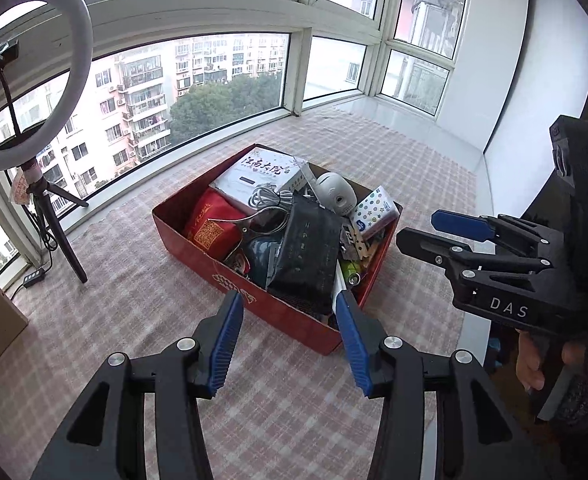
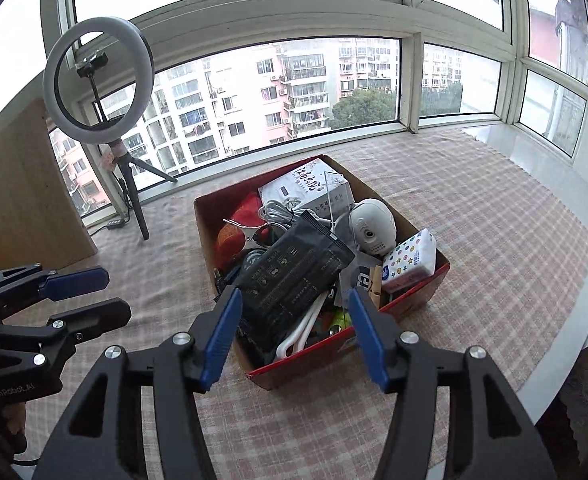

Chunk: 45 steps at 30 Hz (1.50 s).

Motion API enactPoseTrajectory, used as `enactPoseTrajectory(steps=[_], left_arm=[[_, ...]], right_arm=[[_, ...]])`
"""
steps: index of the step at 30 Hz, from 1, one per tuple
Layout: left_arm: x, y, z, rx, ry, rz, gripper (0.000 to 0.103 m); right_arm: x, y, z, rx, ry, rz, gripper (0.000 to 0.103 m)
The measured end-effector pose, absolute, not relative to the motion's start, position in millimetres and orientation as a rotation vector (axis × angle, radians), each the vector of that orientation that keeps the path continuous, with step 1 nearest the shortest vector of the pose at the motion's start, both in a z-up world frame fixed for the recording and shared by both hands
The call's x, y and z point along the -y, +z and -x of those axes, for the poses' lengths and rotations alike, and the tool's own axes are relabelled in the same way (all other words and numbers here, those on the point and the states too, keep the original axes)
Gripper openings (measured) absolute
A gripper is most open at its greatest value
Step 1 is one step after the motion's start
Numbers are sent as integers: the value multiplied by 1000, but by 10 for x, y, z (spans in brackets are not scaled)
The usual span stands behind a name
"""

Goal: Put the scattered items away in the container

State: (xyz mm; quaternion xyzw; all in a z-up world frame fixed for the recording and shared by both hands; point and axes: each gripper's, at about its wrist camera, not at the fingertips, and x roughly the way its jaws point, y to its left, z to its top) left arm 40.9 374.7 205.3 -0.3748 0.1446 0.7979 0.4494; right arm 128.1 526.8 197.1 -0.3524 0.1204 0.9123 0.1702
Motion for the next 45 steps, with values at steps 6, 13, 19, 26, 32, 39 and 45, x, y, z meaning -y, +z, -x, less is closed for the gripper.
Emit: enactPoseTrajectory(steps=[6, 13, 19, 26, 32, 39, 45], left_arm=[[-3714, 2152, -548, -355, 1979, 907, 59], [-3600, 2217, -669, -349, 2006, 904, 61], [-3500, 2236, -751, -353, 2053, 924, 62], [-3399, 2295, -862, -320, 2071, 943, 68], [-3295, 2348, -963, -309, 2085, 932, 70], [-3142, 2398, -989, -272, 2106, 934, 70], [-3017, 2411, -999, -263, 2133, 935, 70]], right_arm=[[-5167, 2116, -1475, -310, 2585, 954, 58], [-5031, 2228, -1655, -303, 2595, 921, 59], [-4916, 2292, -1751, -290, 2596, 898, 60], [-4778, 2399, -1842, -240, 2600, 863, 63], [-4681, 2479, -1893, -189, 2599, 839, 65], [-4576, 2525, -1920, -185, 2620, 828, 65], [-4461, 2549, -1909, -170, 2644, 831, 66]])
